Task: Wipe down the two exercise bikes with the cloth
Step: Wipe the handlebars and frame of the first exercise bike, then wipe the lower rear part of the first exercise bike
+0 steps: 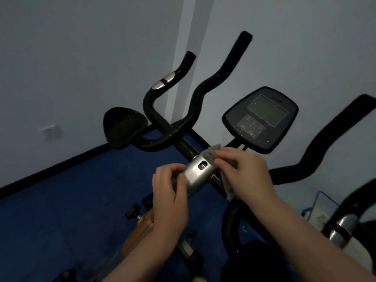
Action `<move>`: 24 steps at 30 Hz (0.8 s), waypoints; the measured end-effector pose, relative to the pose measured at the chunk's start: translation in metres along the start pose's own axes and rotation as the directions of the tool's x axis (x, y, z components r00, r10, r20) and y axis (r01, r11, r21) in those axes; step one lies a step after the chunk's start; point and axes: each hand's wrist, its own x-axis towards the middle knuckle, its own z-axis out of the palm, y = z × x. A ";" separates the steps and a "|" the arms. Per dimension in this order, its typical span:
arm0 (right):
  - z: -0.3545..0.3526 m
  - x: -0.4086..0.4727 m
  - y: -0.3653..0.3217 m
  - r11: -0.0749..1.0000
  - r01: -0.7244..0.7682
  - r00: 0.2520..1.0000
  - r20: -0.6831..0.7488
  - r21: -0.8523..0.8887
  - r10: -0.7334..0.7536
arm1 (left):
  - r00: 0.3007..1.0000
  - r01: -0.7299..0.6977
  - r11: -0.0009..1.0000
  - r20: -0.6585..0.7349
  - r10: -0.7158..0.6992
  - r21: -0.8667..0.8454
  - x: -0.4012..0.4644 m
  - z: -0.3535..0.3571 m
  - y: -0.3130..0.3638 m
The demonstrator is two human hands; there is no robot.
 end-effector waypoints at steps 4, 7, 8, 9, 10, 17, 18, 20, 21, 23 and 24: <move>0.012 -0.013 -0.010 0.992 -0.004 0.991 -0.135 -0.128 -0.013 | 0.999 0.014 1.000 -0.045 -0.013 0.017 -0.002 0.010 0.003; -0.002 -0.041 -0.006 0.988 0.099 0.989 -0.097 -0.116 -0.110 | 0.998 0.032 0.999 -0.057 -0.029 0.043 -0.004 0.014 0.006; -0.009 -0.044 -0.005 0.984 0.124 0.991 -0.034 -0.129 -0.130 | 0.998 0.040 0.998 -0.057 -0.037 0.054 -0.006 0.014 0.008; -0.014 -0.044 -0.005 0.977 0.144 0.989 0.046 -0.154 -0.139 | 0.998 0.042 0.997 -0.052 -0.038 0.067 -0.007 0.014 0.009; -0.017 -0.043 -0.007 0.969 0.153 0.984 0.119 -0.194 -0.132 | 0.999 0.038 0.996 -0.040 -0.035 0.081 -0.009 0.013 0.010; -0.020 -0.051 -0.021 0.967 0.194 0.966 0.205 -0.168 -0.158 | 0.996 0.026 0.989 0.083 -0.038 0.144 -0.026 -0.008 0.026; -0.020 -0.057 -0.024 0.962 0.230 0.955 0.225 -0.147 -0.194 | 0.996 0.045 0.989 0.072 -0.055 0.143 -0.031 -0.014 0.027; -0.020 -0.069 -0.029 0.944 0.312 0.920 0.281 -0.107 -0.272 | 0.997 0.080 0.987 0.009 -0.082 0.142 -0.044 -0.028 0.026; -0.020 -0.075 -0.029 0.933 0.350 0.902 0.302 -0.090 -0.309 | 0.995 0.096 0.984 -0.028 -0.093 0.150 -0.051 -0.035 0.026; -0.021 -0.088 -0.029 0.908 0.415 0.870 0.318 -0.058 -0.377 | 0.986 0.147 0.977 -0.106 -0.132 0.153 -0.070 -0.050 0.024; -0.021 -0.094 -0.030 0.896 0.441 0.855 0.321 -0.038 -0.407 | 0.979 0.167 0.973 -0.142 -0.145 0.160 -0.082 -0.056 0.023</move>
